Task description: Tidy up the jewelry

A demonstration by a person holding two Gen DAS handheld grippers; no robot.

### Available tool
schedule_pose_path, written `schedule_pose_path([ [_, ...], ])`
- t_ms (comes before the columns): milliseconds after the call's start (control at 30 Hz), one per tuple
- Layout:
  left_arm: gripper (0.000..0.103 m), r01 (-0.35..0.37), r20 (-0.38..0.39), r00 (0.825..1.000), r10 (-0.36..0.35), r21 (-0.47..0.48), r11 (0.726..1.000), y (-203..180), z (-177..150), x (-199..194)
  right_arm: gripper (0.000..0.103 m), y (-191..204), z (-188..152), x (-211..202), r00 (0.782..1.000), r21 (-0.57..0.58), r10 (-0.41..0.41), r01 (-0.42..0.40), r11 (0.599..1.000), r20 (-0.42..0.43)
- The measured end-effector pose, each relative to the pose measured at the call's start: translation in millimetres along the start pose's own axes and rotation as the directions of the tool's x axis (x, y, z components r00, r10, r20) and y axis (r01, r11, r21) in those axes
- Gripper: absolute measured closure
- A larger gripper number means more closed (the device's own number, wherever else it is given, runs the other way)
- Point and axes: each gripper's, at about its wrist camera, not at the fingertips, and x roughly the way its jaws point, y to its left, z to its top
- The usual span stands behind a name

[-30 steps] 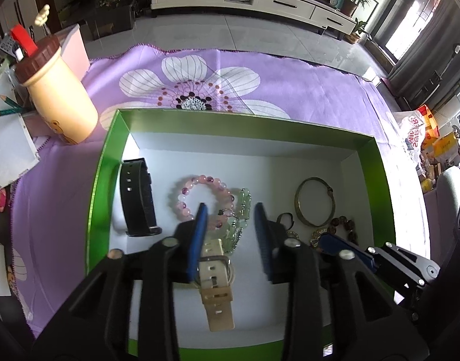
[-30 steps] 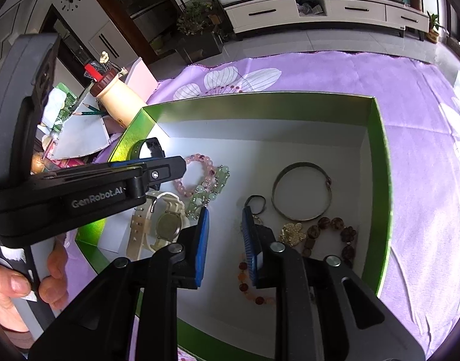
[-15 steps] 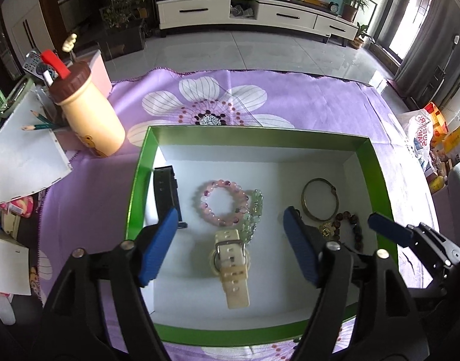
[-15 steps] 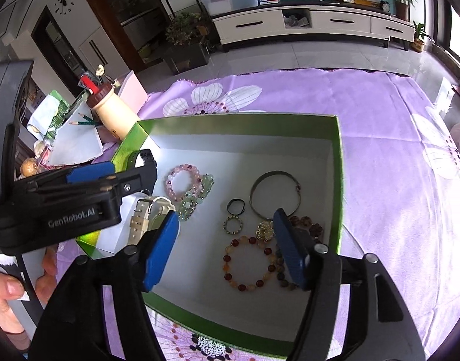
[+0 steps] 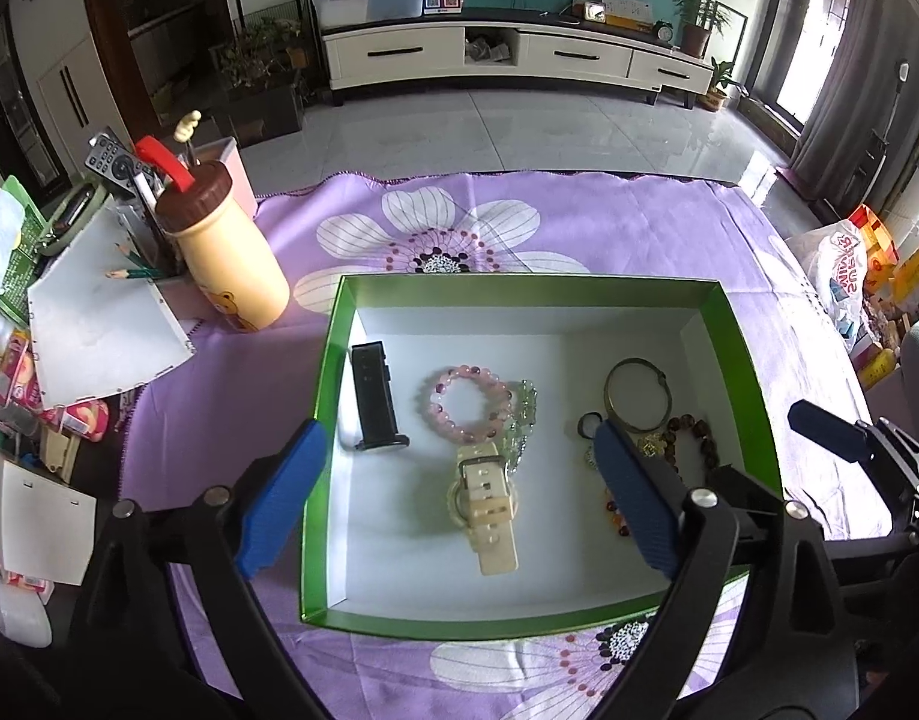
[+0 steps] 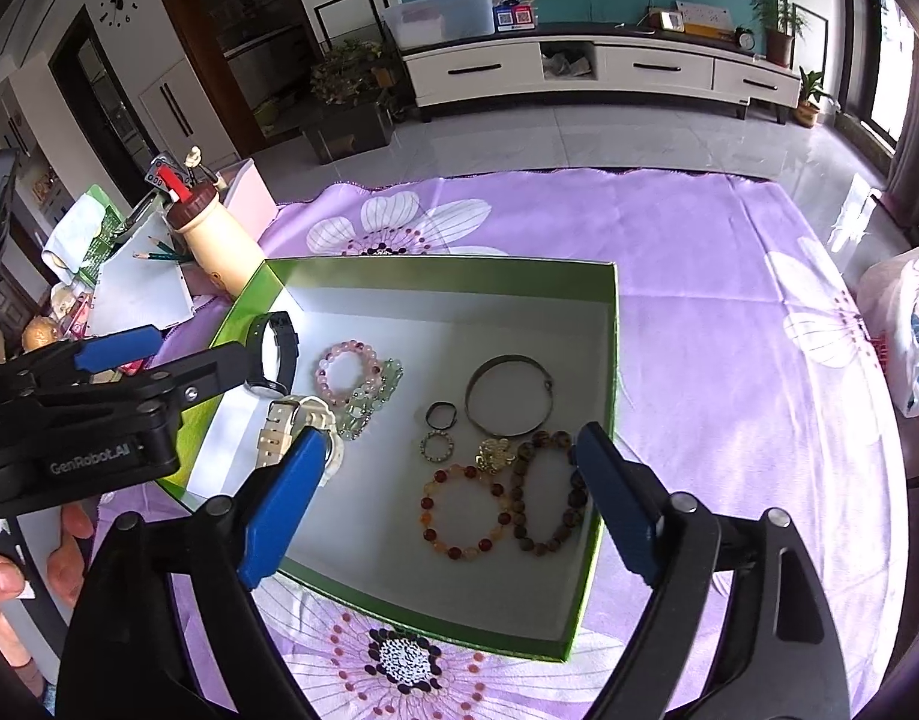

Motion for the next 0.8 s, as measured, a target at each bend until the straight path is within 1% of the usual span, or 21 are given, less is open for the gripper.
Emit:
schedule_pose_path([
  [100, 0.008, -0.008, 0.012, 1.0, 0.008, 0.011, 1.0, 0.8, -0.7, -7.7, 0.016, 1.1, 0.9, -5.3, 1.0, -0.013, -0.018, 0.018, 1.0, 0.004],
  [167, 0.005, -0.007, 0.02, 1.0, 0.007, 0.006, 1.0, 2.0, -0.5, -12.4, 0.012, 1.8, 1.5, -9.8, 0.999, -0.018, -0.035, 0.035, 0.999, 0.014],
  [200, 0.003, -0.006, 0.026, 1.0, 0.006, 0.002, 1.0, 2.9, -0.2, -15.7, 0.011, 2.0, 1.3, -12.2, 0.999, -0.02, -0.043, 0.044, 0.999, 0.021],
  [333, 0.002, -0.013, 0.038, 0.999, 0.013, 0.001, 1.0, 4.1, -0.2, -24.0, 0.011, 2.4, 1.6, -21.0, 0.997, -0.029, -0.068, 0.069, 0.997, 0.033],
  [433, 0.002, -0.016, 0.042, 0.999, 0.016, 0.003, 1.0, 4.4, -1.8, -30.0, 0.002, 3.1, 1.2, -27.2, 0.996, -0.036, -0.085, 0.086, 0.996, 0.041],
  [633, 0.002, -0.015, 0.038, 0.999, 0.015, -0.008, 1.0, 7.7, -4.8, -36.6, 0.001, 6.0, -1.8, -32.0, 0.994, -0.04, -0.099, 0.101, 0.994, 0.047],
  [800, 0.002, -0.032, 0.033, 0.999, 0.032, -0.007, 0.999, 8.2, -7.7, -41.8, 0.001, 7.3, -2.9, -33.8, 0.991, -0.052, -0.126, 0.128, 0.99, 0.042],
])
